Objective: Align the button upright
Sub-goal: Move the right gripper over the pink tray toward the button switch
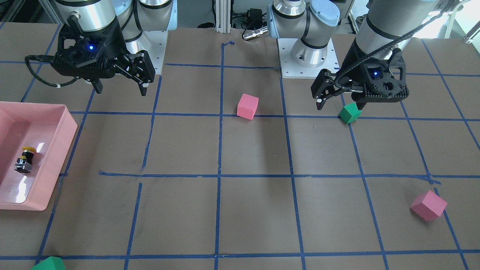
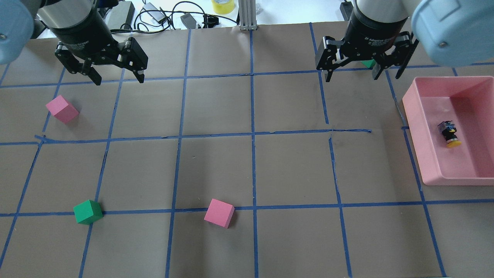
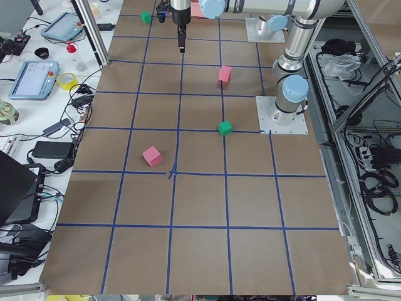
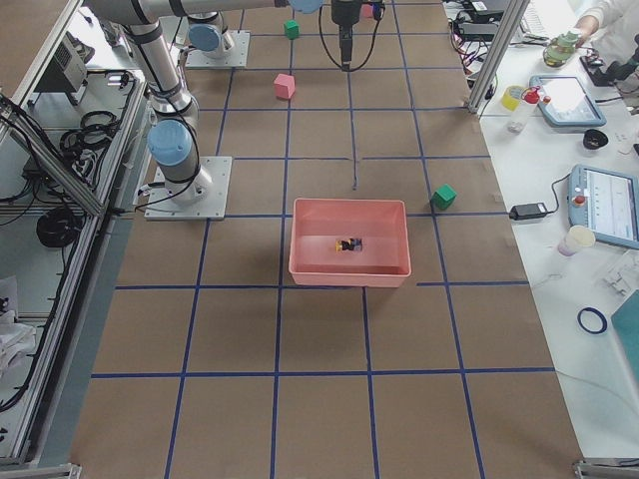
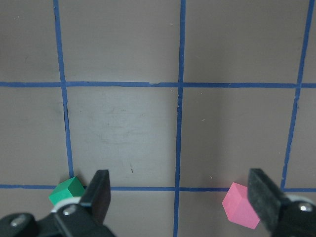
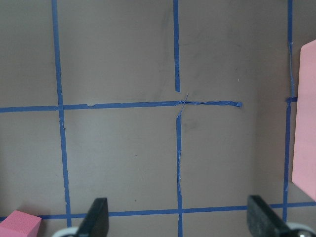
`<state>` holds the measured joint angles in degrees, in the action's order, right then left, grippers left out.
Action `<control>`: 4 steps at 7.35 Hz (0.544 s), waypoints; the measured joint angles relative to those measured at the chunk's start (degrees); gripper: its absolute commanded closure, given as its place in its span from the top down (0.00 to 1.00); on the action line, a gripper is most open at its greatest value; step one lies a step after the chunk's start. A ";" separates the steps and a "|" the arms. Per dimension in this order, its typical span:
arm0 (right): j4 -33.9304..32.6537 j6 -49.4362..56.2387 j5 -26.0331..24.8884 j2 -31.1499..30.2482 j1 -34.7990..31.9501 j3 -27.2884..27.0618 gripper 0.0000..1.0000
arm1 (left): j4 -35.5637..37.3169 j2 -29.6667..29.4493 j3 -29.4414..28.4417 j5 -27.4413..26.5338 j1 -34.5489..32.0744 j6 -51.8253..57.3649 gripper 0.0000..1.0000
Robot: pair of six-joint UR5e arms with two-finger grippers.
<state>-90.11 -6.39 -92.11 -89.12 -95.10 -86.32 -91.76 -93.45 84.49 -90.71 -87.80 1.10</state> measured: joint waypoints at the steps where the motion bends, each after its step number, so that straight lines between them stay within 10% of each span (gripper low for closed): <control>1: 0.11 0.02 0.00 0.02 0.03 -0.07 1.00 | 0.00 -0.01 -0.02 -0.02 0.00 0.01 1.00; 4: 0.01 0.78 0.07 0.11 1.36 -0.16 1.00 | 0.30 -0.04 -0.01 -0.04 0.00 -0.07 1.00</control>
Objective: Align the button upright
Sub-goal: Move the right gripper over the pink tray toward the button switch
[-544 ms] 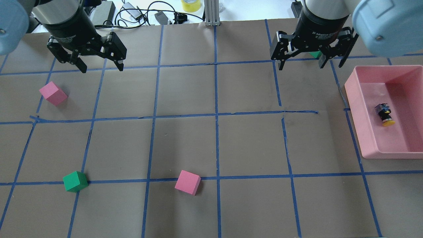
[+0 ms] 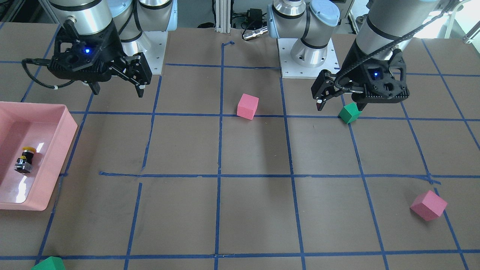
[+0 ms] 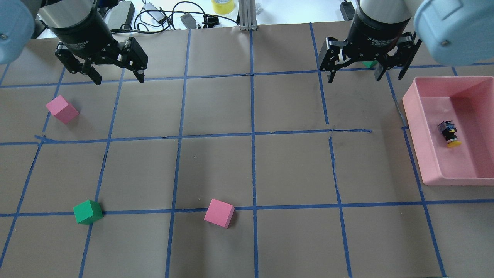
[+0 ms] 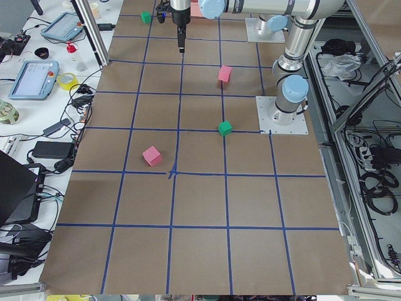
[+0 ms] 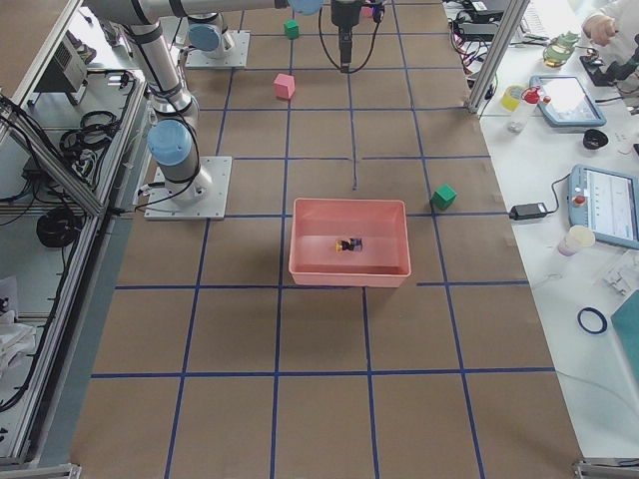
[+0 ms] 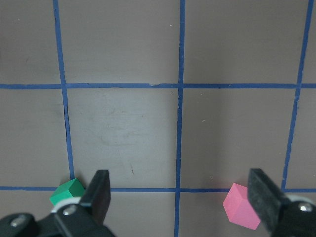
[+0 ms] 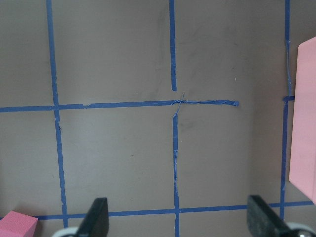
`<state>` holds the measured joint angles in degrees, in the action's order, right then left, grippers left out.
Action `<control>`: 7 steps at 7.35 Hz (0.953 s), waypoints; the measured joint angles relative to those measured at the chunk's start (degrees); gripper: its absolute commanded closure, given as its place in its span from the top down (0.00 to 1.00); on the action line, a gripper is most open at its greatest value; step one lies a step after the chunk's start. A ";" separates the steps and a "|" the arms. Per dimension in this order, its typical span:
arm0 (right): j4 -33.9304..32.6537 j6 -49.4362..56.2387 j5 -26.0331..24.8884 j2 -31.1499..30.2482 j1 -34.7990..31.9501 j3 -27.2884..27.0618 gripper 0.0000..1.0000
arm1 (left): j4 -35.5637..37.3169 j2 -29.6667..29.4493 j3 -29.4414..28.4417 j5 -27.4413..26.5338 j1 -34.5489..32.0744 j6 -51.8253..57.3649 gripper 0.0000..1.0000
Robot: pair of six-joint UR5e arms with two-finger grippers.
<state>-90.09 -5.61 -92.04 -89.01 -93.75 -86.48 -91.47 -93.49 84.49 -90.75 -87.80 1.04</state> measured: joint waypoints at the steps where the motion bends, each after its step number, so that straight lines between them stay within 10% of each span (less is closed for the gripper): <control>1: 0.03 0.63 0.12 0.06 1.34 0.00 1.00 | 0.12 0.03 -0.02 -0.02 0.00 -0.06 1.00; 7: 0.08 13.97 -0.02 2.65 18.77 -0.65 1.00 | 0.32 0.17 0.04 -0.31 -0.03 0.19 1.00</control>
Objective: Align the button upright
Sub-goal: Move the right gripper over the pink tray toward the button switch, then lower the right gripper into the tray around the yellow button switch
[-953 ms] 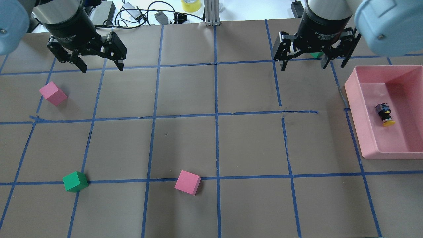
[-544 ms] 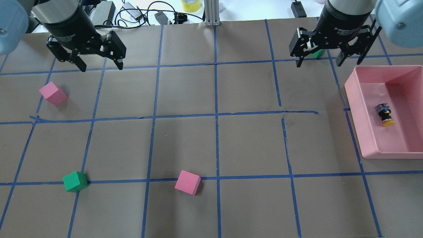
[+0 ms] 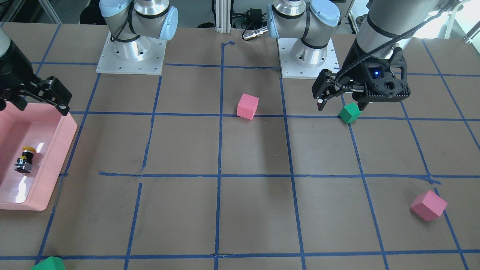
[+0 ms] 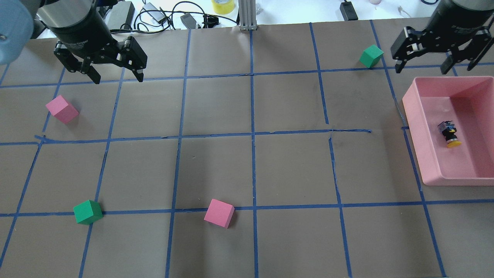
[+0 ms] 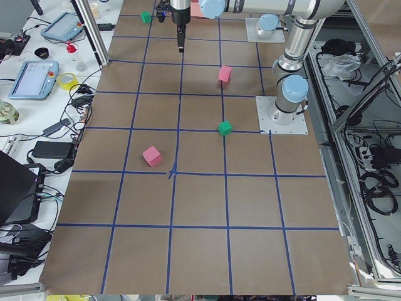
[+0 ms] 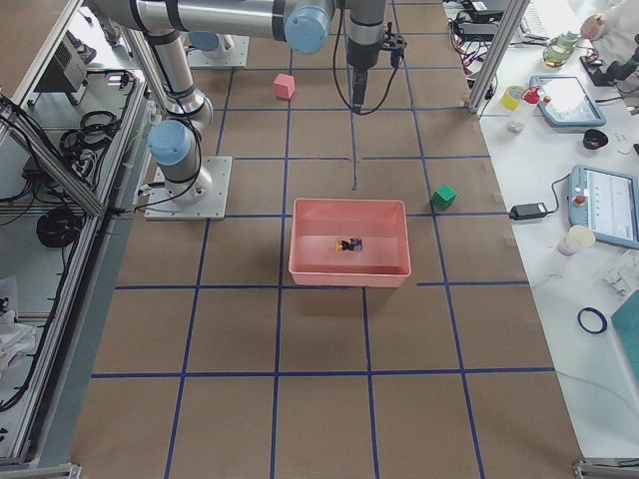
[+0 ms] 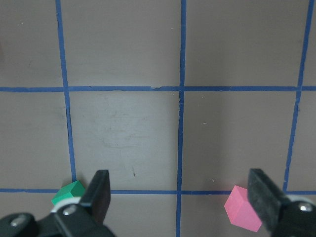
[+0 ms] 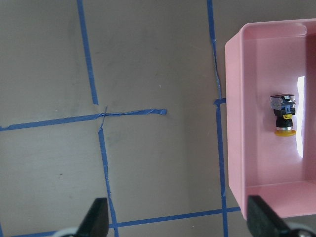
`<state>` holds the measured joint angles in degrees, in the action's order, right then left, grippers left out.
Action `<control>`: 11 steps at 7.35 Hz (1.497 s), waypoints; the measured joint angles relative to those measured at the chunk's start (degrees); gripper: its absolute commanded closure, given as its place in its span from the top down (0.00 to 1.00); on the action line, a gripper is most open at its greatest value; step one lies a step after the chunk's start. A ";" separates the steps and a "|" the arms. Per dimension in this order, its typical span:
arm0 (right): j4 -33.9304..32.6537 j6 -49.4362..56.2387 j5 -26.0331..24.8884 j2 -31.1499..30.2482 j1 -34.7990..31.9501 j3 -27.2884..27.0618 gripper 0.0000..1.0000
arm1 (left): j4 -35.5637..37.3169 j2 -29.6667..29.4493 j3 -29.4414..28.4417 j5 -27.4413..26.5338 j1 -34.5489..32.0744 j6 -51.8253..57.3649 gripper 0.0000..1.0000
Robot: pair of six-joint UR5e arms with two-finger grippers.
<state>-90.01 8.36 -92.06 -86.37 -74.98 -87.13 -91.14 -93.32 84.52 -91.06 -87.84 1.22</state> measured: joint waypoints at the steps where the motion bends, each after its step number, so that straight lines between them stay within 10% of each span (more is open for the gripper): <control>1: -1.18 3.63 -0.38 1.08 4.01 -0.79 1.00 | 0.26 -0.01 0.01 0.00 -0.01 0.00 1.00; 5: -21.99 21.06 0.22 8.18 19.83 -10.88 1.00 | 0.78 -0.11 0.11 0.13 -0.04 -0.01 1.00; 11: -39.59 25.60 3.37 15.22 24.57 -21.35 0.99 | 0.79 0.11 0.00 -0.11 -0.05 -0.12 1.00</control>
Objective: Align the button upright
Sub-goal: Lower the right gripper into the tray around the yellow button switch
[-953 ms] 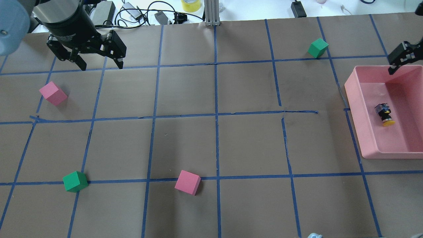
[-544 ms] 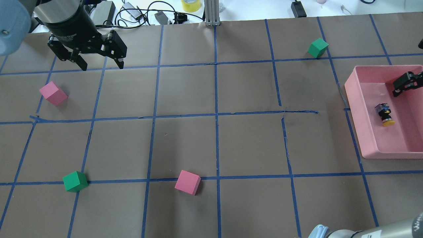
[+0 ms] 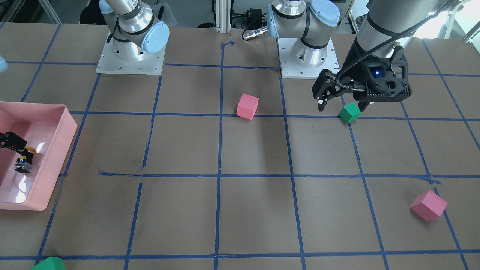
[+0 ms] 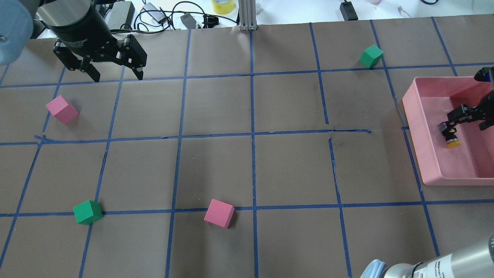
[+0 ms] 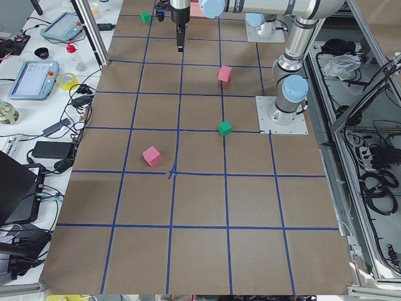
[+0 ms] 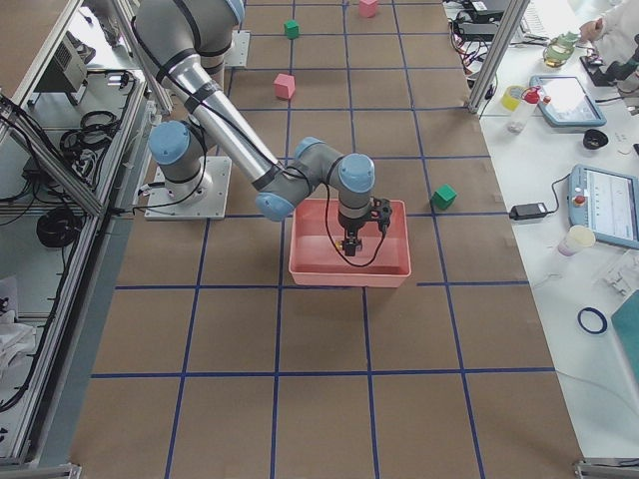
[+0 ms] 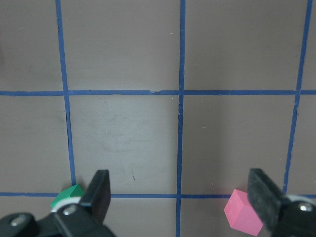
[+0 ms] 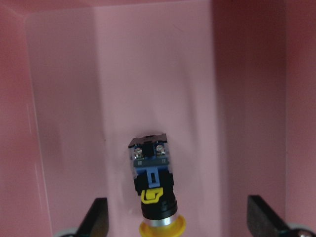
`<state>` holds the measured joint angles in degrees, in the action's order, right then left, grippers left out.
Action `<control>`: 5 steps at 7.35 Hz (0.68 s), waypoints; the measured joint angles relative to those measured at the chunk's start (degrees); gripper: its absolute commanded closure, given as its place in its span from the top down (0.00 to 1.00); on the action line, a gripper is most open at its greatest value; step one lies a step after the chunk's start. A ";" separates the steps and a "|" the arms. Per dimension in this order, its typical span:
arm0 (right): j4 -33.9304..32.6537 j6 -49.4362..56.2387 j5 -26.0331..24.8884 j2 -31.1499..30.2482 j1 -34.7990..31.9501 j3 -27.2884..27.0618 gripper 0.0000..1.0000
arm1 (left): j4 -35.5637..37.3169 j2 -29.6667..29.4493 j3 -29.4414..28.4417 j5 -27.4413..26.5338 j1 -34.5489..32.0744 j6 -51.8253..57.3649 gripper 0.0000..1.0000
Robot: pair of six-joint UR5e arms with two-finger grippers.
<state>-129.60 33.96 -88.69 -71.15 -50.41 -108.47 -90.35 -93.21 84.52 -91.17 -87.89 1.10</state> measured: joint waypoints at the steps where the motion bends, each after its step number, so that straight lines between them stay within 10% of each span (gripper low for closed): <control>1: -0.69 0.03 0.05 0.41 0.02 -0.10 0.99 | 0.00 0.05 -0.02 -0.04 0.00 0.02 1.00; 5: -0.80 0.57 -0.01 0.73 0.08 -0.14 0.99 | 0.02 0.15 -0.01 -0.05 0.00 -0.36 1.00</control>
<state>-130.40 34.53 -88.70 -70.42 -50.33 -108.62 -90.33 -93.06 84.51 -91.21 -87.89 0.74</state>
